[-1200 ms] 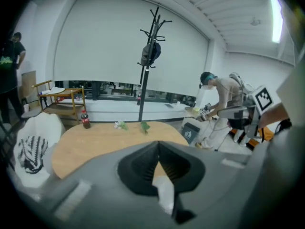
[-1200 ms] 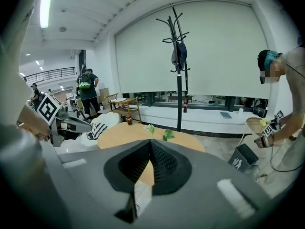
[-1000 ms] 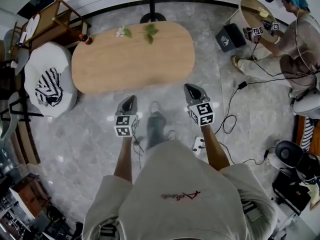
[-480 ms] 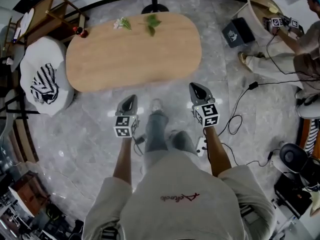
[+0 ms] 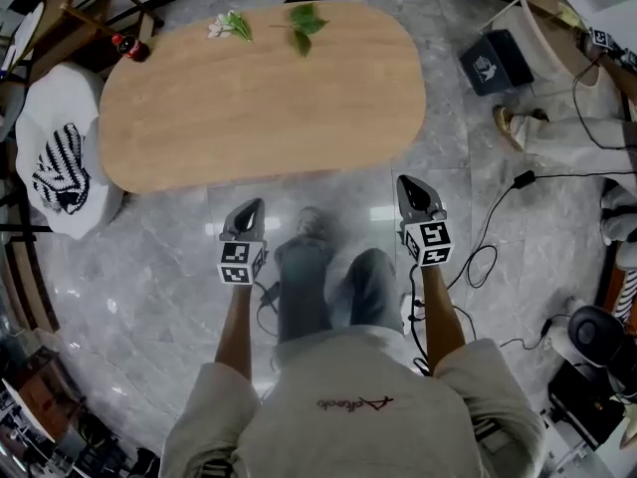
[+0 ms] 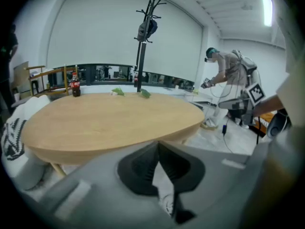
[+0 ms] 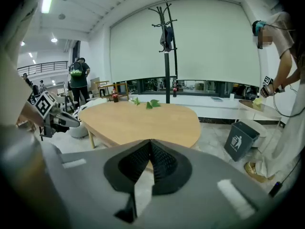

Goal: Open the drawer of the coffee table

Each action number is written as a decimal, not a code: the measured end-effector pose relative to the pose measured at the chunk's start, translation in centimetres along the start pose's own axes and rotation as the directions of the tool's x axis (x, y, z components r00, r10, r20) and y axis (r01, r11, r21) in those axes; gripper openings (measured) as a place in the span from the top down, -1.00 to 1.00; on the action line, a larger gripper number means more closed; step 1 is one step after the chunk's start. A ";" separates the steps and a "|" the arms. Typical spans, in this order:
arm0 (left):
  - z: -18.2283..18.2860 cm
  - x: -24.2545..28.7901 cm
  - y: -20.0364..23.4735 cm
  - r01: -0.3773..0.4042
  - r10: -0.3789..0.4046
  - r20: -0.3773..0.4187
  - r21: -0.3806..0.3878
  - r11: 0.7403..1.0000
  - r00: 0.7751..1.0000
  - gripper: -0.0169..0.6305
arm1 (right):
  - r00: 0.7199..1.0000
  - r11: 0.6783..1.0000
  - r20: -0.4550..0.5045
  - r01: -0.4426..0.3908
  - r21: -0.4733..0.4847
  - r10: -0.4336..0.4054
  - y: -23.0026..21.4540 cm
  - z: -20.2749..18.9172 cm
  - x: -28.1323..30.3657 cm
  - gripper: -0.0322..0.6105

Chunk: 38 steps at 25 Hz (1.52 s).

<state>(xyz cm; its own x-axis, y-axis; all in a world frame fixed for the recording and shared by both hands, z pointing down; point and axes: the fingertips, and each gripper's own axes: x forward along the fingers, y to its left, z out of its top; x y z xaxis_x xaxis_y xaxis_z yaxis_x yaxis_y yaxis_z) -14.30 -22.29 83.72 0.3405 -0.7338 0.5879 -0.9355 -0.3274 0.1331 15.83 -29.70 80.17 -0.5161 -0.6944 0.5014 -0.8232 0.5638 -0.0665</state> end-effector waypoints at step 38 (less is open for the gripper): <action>-14.5 17.3 0.1 0.370 -0.276 0.405 -0.174 0.913 0.872 0.95 | 0.905 0.913 0.325 -0.353 0.207 0.276 -2.4 -21.7 14.2 0.89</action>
<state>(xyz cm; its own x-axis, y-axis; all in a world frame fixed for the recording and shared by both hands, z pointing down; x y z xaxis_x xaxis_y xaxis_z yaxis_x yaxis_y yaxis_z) -9.90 -26.43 105.46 0.5938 -0.7900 0.1527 -0.7442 -0.4671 0.4775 15.59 -31.16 106.17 -0.7709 -0.6178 0.1552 -0.6183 0.6670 -0.4157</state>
